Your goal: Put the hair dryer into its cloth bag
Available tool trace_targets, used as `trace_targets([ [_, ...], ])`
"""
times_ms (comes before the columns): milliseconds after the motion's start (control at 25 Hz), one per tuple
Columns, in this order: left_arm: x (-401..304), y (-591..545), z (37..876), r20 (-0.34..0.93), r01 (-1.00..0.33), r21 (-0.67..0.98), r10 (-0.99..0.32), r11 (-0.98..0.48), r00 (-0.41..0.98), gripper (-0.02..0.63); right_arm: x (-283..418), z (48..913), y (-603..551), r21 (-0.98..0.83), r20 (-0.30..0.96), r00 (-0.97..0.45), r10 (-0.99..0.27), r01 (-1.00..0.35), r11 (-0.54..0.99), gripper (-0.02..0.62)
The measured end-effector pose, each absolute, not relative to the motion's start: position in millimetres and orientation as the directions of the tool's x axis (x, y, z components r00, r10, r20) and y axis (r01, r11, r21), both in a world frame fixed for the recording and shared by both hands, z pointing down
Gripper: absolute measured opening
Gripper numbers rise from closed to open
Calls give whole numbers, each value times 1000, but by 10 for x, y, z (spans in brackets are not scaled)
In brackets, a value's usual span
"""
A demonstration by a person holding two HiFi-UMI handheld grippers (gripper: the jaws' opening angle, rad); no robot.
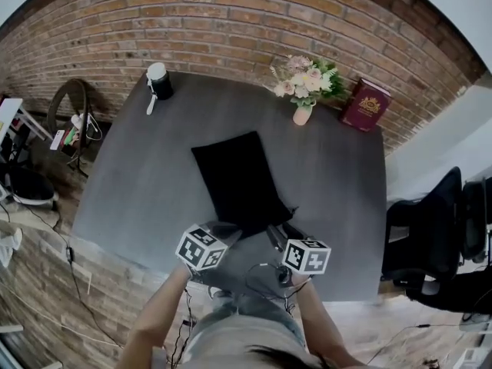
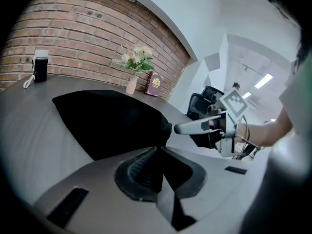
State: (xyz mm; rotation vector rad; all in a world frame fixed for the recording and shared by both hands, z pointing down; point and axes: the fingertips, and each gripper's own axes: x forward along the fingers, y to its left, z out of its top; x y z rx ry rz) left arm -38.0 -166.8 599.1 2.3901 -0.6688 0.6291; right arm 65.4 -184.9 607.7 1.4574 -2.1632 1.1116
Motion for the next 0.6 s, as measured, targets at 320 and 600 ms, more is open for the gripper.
trace_targets([
  [320,-405,-1596,6212,636,-604,336,-299,-723,712,18,1029,6053,-1542,-403,637,-363,-680,-909,108,216],
  [600,-468,-1523,6209,619,-628,319,-346,-710,705,20,1169,5971,-1380,-350,631,-308,-712,-932,93,198],
])
